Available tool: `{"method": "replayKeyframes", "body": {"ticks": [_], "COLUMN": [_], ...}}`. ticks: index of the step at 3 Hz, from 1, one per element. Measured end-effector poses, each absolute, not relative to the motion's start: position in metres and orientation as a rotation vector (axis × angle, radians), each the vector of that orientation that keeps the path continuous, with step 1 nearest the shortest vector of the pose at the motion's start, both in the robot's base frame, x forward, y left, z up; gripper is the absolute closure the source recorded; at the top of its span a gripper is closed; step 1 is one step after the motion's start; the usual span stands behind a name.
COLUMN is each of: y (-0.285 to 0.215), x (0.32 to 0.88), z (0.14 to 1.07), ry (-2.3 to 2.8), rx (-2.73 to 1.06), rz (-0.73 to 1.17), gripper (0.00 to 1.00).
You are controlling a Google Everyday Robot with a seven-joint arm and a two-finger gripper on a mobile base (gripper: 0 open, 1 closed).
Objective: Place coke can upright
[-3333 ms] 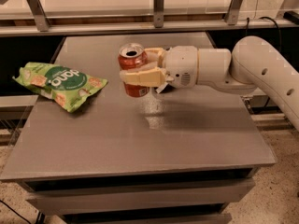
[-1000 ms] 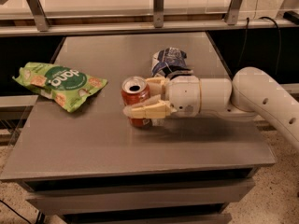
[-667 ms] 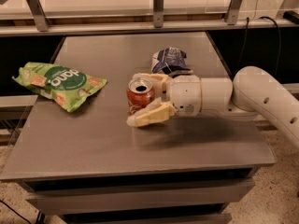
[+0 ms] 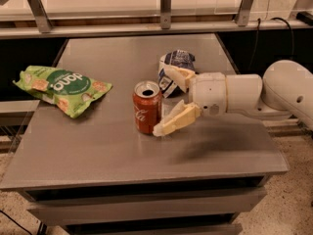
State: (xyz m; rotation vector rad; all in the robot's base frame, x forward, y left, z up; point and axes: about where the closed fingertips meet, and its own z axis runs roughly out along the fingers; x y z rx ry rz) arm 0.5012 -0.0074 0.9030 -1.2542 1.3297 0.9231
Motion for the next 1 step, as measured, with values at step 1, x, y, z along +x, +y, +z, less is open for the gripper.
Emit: {"method": "replayKeyframes", "body": {"ticks": [1], "y": [-0.027], "x": [0.5039], "z": [0.9073], "ry": [1.398], "rx": [-1.242], "rz": [0.956], "gripper": [0.0]}}
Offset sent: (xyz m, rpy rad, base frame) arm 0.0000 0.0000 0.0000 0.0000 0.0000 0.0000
